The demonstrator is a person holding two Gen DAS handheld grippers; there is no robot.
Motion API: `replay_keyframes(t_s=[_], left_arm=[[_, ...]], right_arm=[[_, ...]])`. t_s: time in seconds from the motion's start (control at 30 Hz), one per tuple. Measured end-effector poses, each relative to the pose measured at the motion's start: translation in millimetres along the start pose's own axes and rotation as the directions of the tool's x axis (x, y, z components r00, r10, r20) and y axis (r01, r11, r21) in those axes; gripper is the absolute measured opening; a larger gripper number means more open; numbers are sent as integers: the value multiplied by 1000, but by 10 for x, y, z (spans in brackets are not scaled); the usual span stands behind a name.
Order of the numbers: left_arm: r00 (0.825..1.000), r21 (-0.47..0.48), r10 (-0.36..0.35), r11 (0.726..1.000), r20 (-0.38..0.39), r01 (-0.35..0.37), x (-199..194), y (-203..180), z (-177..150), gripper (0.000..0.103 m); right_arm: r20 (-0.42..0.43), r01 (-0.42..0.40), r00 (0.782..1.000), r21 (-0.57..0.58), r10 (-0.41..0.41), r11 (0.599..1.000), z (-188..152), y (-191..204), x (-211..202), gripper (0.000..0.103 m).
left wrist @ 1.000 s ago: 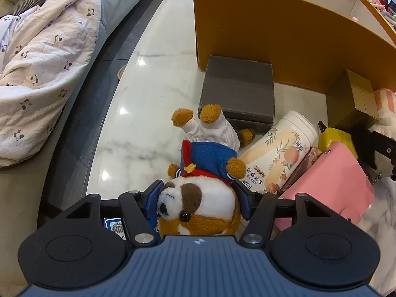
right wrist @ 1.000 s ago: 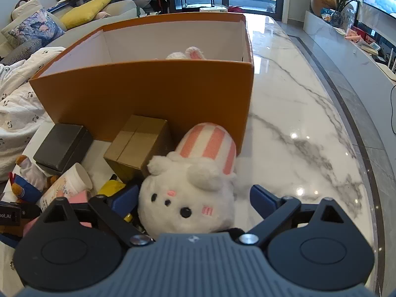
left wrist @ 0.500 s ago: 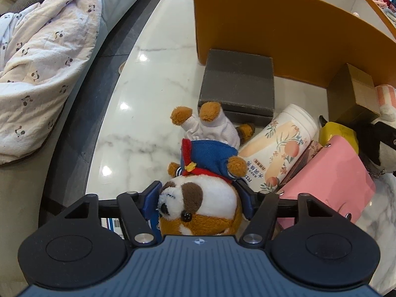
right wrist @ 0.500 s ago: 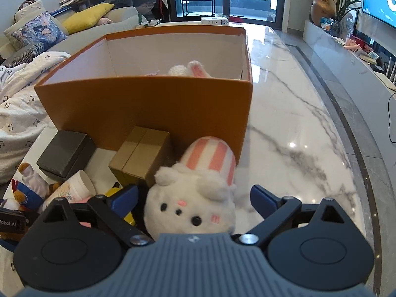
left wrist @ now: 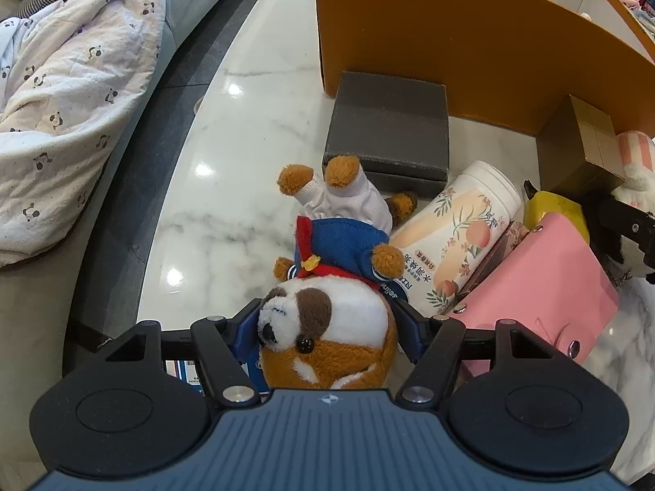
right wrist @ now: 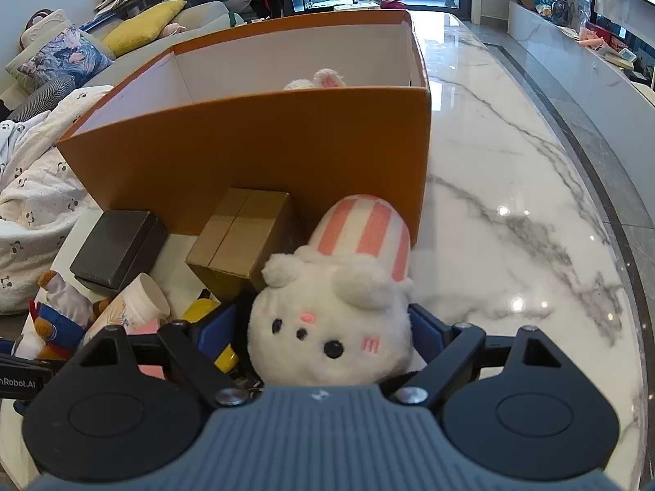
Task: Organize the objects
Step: 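Close the left gripper on the brown plush dog while the right gripper grasps the striped-hat plush, then lift the brown dog and striped-hat plush and carry them over the box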
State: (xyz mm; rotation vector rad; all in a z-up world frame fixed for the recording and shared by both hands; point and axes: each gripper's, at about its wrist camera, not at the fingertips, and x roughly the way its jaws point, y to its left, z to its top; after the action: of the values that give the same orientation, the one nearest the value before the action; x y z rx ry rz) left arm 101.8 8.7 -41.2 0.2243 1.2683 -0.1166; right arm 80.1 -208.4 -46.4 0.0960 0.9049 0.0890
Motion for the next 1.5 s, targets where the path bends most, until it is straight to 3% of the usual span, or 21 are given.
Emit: replay_keyframes(t_s=[0.27,0.63,1.17,1.5], left_arm=[[1000,2,-18,1000,0,18,-8,6,-10,70],[999,-14,-48,999,-2,48,-1,61,-8,68],[999,-12,-50,999,-4,50,0,68,-19,68],[997,-31,-74,997,-2,74,-29,114,-16,68]], right_arm=[[3,-5,1000,16,5,1000,13,-9,-19,81],[17,-18,1000,44,17,999,2,-93,-140,69],[-6,-8,1000,46,8,999,-45,-143,-154,73],[23,-21,1000,52,20,998,-55,-170,-269,67]])
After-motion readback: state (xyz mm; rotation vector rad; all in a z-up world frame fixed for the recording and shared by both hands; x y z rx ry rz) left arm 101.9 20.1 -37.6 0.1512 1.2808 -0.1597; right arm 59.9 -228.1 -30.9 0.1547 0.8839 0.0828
